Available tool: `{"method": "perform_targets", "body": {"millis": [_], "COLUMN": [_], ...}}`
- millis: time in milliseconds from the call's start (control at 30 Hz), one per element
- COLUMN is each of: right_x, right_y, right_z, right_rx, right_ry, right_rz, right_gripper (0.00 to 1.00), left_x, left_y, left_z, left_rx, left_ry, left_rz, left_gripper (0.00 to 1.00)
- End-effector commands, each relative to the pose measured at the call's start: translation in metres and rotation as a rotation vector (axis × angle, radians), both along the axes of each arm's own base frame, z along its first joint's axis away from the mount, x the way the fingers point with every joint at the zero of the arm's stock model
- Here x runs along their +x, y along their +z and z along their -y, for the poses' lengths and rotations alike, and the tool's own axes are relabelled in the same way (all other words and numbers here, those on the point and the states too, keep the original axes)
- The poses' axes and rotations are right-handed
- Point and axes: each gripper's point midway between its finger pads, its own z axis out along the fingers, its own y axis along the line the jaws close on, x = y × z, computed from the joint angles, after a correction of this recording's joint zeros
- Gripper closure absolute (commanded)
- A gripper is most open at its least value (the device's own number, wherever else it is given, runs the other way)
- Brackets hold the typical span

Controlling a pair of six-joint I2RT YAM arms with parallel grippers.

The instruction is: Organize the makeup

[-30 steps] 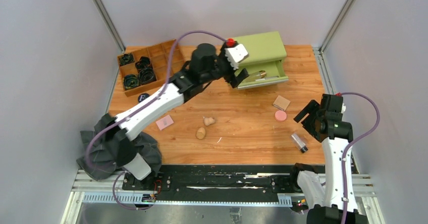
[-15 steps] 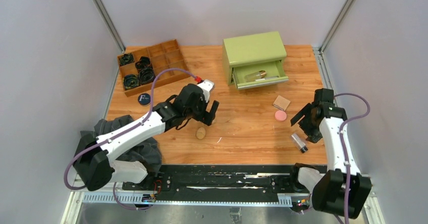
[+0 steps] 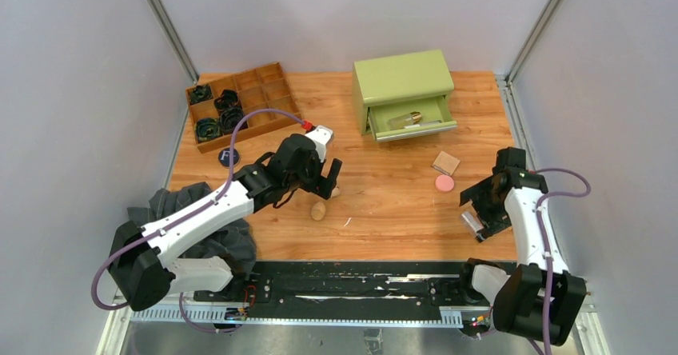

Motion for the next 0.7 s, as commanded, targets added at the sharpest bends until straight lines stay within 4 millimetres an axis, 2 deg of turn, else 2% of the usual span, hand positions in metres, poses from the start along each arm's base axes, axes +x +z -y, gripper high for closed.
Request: {"method": "perform_targets", "body": {"millis": [0, 100, 200, 267, 467, 667], "right_x": [-0.004, -0.003, -0.019, -0.022, -0.013, 0.000], "right_y": [-0.002, 0.004, -0.001, -0.009, -0.014, -0.033], "right_z": [-0.009, 0.002, 0.003, 0.000, 0.011, 0.015], "right_rx": [0.088, 0.039, 0.044, 0.089, 0.139, 0.257], "right_ry": [-0.291, -0.352, -0.486, -0.565, -0.748, -0.901], "right_rz": [0.035, 0.060, 0.013, 0.014, 0.081, 0.093], "right_gripper": [0.22, 0.22, 0.23, 0.23, 0.23, 0.23], "left_x": [0.001, -0.002, -0.003, -0.004, -0.006, -0.010], "left_y": [0.020, 0.022, 0.024, 0.024, 0.028, 0.026], "left_z": [0.001, -0.001, -0.003, -0.004, -0.008, -0.008], "left_rx": [-0.010, -0.014, -0.019, -0.017, -0.008, -0.012], "left_ry": [-0.022, -0.025, -0.024, -0.027, -0.031, -0.047], "left_rz": [0.045, 0.051, 0.059, 0.060, 0.074, 0.069], "left_gripper": [0.01, 0.01, 0.01, 0.00, 0.00, 0.00]}}
